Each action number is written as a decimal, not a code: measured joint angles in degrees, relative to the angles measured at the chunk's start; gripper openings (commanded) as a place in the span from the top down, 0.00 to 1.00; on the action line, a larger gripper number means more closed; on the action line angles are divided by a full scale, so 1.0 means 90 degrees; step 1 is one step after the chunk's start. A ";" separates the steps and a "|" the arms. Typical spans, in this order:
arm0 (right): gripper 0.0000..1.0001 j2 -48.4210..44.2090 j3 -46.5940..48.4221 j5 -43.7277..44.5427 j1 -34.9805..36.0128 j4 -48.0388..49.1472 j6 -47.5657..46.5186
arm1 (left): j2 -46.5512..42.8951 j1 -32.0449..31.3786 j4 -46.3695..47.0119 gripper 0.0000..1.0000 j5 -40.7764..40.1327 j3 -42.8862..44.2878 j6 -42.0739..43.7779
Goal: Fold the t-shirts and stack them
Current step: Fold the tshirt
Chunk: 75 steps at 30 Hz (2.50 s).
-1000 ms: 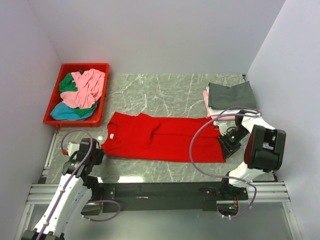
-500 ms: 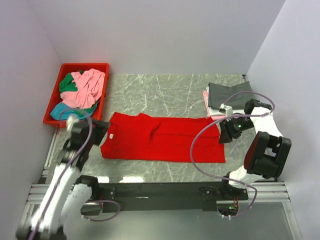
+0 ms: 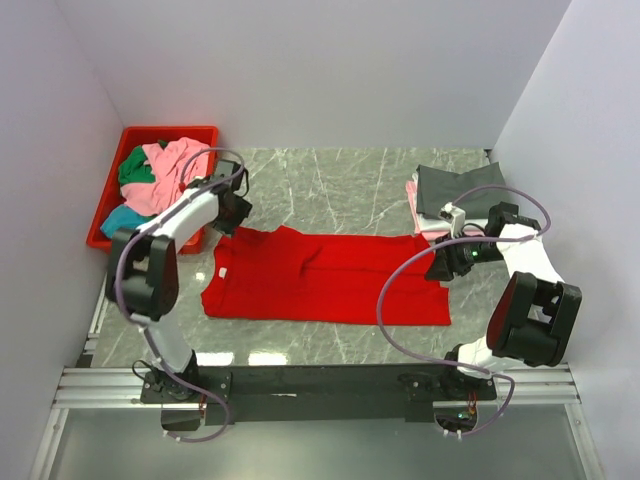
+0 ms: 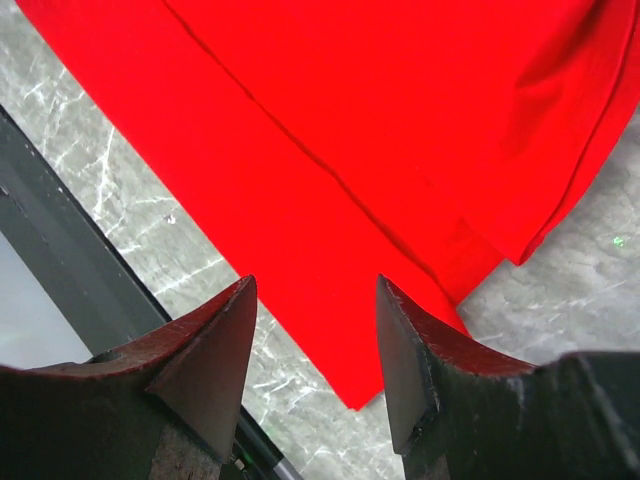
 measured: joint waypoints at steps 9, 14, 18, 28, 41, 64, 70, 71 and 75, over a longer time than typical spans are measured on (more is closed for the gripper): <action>0.42 0.0000 -0.0073 -0.0194 0.0000 0.0240 0.0153 | 0.1256 -0.0007 -0.1139 0.48 -0.0376 0.1098 -0.0027; 0.42 -0.0019 -0.0075 -0.0257 0.0000 0.0245 0.0165 | 0.1936 -0.0007 -0.1583 0.47 -0.0568 0.1860 0.0019; 0.42 -0.0131 -0.0124 -0.0262 0.0000 0.0243 0.0163 | 0.2470 -0.0007 -0.1773 0.82 -0.0612 0.2268 0.0146; 0.42 -0.0418 -0.0143 -0.0335 -0.0085 0.0138 0.0095 | 0.2883 0.0015 -0.1836 1.00 -0.0359 0.2963 0.1069; 0.42 -0.0814 -0.0236 -0.0442 0.0017 -0.0202 -0.0680 | 0.5406 0.0165 0.1047 0.88 0.2203 0.6341 0.2431; 0.28 0.0733 -0.0469 0.5039 0.8068 0.5185 0.2446 | -0.2261 0.1003 0.3555 0.01 0.1554 0.1217 0.4109; 0.33 0.1693 -0.0189 0.6190 0.8483 0.5309 0.3123 | -0.4801 0.1406 0.3330 0.01 0.1280 -0.1462 0.4391; 0.34 0.1700 -0.0146 0.6322 0.8490 0.5299 0.3194 | -0.4991 0.1404 0.3145 0.01 0.1268 -0.1785 0.4418; 0.44 0.1931 0.0000 0.6805 0.8490 0.5348 0.3368 | -0.5564 0.1404 0.2370 0.01 0.1273 -0.2941 0.4527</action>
